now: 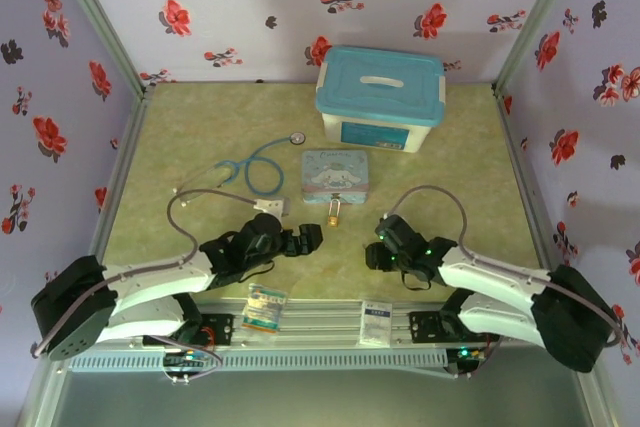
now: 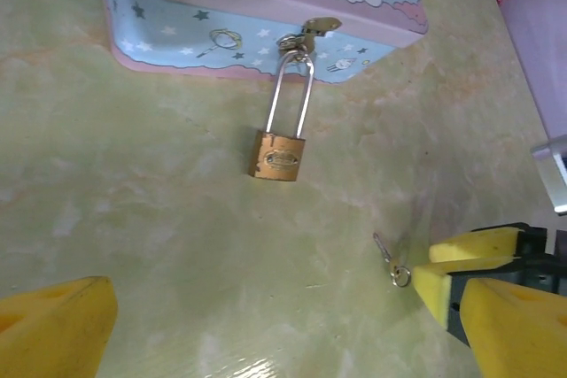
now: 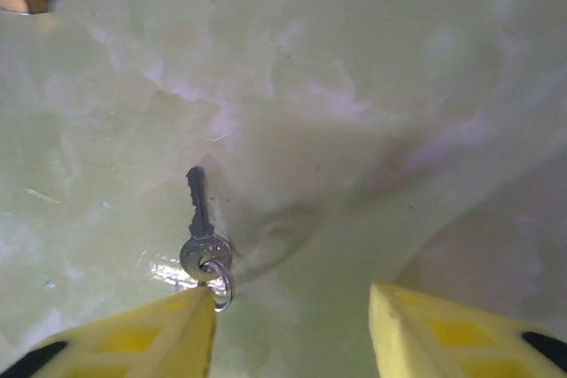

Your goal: Unlock a padlock with a key

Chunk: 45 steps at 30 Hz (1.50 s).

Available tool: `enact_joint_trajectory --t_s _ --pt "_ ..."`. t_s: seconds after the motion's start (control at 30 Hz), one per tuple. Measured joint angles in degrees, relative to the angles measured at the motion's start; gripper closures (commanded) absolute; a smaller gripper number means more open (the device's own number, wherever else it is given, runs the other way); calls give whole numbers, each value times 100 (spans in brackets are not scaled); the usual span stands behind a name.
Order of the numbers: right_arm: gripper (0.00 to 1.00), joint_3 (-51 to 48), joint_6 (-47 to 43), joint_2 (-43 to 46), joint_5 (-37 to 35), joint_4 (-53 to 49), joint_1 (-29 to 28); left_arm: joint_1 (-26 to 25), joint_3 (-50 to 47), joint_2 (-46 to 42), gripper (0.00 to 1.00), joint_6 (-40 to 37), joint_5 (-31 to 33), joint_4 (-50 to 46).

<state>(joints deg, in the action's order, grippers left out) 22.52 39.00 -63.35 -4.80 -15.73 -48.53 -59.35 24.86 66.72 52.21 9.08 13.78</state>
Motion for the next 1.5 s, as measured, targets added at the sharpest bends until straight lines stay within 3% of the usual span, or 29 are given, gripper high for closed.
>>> enact_joint_trajectory --t_s 0.5,1.07,1.23,1.4,1.5 --pt "58 28 13 -225 -640 157 -507 -343 7 212 0 341 236 254" --pt "61 -11 66 -492 -369 881 -599 -420 7 201 0 468 398 251" --pt "69 -7 63 -570 -553 872 -673 -446 4 201 0 494 415 251" --pt "92 120 39 -754 -857 750 -789 -457 2 201 0 577 501 256" --pt "100 133 33 -750 -870 927 -809 -457 -48 199 0 638 579 339"
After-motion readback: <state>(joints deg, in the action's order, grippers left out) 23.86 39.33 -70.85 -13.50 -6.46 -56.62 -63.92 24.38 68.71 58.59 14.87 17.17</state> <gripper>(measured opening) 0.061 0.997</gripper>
